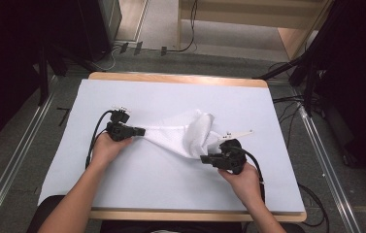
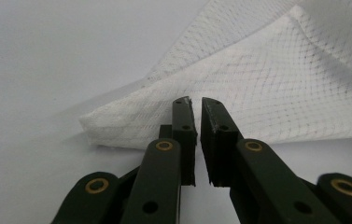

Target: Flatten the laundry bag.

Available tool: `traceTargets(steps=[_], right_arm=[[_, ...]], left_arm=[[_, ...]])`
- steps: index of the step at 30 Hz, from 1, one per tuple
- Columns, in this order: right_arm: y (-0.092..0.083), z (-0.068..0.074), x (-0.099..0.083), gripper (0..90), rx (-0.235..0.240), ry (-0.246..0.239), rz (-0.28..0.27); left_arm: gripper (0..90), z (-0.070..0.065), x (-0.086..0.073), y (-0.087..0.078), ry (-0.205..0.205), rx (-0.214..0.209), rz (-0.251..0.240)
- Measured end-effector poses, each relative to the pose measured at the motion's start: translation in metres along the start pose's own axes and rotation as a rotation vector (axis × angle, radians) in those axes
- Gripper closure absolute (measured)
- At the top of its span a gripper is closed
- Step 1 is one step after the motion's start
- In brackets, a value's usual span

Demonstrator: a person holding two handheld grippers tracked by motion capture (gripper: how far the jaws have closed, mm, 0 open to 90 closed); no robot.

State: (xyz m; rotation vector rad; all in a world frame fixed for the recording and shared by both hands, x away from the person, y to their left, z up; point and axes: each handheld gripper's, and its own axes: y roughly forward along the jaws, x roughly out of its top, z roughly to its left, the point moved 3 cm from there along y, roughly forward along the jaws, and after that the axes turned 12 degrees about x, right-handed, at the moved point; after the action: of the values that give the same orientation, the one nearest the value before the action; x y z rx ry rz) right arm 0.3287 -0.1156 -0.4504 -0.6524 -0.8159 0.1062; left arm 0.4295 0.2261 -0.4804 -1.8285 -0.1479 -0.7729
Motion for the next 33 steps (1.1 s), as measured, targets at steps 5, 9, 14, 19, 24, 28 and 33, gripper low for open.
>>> traceTargets(steps=[5,9,14,19,24,28,33], right_arm=[[-0.014,0.004,0.004,79.1,-0.027,-0.024,-0.037],[-0.030,0.005,0.009,76.4,-0.054,-0.042,-0.077],[-0.042,-0.008,0.016,73.7,-0.089,-0.028,-0.106],[-0.037,-0.032,0.026,71.2,-0.116,-0.005,-0.096],[-0.023,-0.056,0.040,63.3,-0.149,0.007,-0.083],[-0.015,-0.072,0.054,56.9,-0.177,0.016,-0.099],[-0.005,-0.088,0.068,46.1,-0.209,0.034,-0.112]], left_arm=[[84.6,0.000,0.001,0.000,-0.002,-0.008,0.004],[84.1,0.001,0.001,0.000,-0.001,-0.013,0.008],[84.0,0.001,0.001,0.000,-0.001,-0.013,0.009],[84.2,0.001,0.001,0.001,-0.002,-0.014,0.007],[84.4,0.001,0.001,0.001,0.001,-0.013,0.003],[84.6,0.000,0.001,0.001,0.005,-0.011,0.001],[84.8,0.000,0.001,0.001,0.007,-0.010,0.000]])
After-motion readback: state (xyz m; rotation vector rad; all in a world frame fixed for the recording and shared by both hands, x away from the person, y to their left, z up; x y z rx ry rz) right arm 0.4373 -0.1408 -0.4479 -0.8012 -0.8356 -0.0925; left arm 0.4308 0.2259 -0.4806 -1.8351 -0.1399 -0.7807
